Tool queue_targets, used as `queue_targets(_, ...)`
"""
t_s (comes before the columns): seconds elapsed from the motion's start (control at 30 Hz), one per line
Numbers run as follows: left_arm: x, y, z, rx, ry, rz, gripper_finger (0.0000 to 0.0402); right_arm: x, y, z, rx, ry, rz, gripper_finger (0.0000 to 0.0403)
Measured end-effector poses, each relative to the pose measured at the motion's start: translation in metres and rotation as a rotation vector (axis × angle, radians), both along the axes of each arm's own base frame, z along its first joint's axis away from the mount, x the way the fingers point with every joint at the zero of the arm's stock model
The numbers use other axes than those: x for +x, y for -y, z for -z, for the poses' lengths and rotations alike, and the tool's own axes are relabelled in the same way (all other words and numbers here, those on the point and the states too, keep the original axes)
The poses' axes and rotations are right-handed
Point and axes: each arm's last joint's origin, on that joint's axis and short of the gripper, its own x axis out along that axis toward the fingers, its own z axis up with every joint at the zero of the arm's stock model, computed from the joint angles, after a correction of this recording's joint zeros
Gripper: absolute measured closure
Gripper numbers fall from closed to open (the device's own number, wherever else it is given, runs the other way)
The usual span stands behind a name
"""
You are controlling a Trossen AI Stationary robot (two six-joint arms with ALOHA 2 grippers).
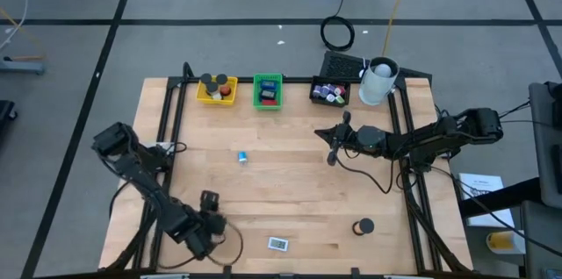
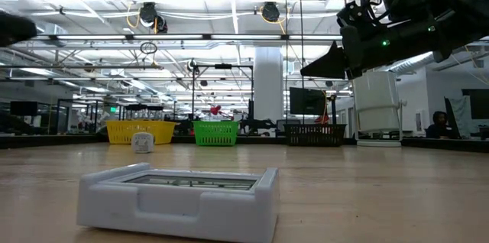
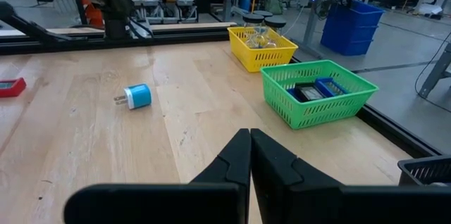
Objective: Pick & Place Office items
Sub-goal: Put the red digital timer in the green bin
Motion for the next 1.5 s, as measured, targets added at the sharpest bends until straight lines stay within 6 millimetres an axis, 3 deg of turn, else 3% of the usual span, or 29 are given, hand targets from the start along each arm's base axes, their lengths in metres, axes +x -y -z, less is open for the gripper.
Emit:
queue_targets(0.2,0.004,-0.007,0.001,-0.154,-0.038,-0.671,0.0126,0.000,0.000,0.000,0.000,0.000,0.000,0.0399)
queue_targets(0.37,0.004,-0.006,0.001,-0.203,-0.045,-0.899,0.0126,0.000,-0.001,0.000,0.000,0.000,-0.005,0.0399)
queue_targets(0.7,0.010,-0.015,0.003,-0.180,0.020,-0.970,0.0126,0.000,-0.002,0.000,-0.002,-0.001,-0.007,0.0399)
queue_targets(1.27,-0.012,-0.019,0.027,-0.169,-0.045,-1.033,0.0126,0.000,-0.002,0.000,-0.003,-0.001,-0.007,0.0399)
queue_targets(1.37,-0.013,-0.019,0.028,-0.162,-0.056,-1.011,0.0140,0.000,-0.002,0.000,-0.003,-0.001,-0.007,0.0399)
queue_targets(1.5,-0.013,-0.019,0.028,-0.153,-0.064,-0.938,0.0191,0.000,-0.002,0.000,-0.002,-0.001,-0.007,0.0399)
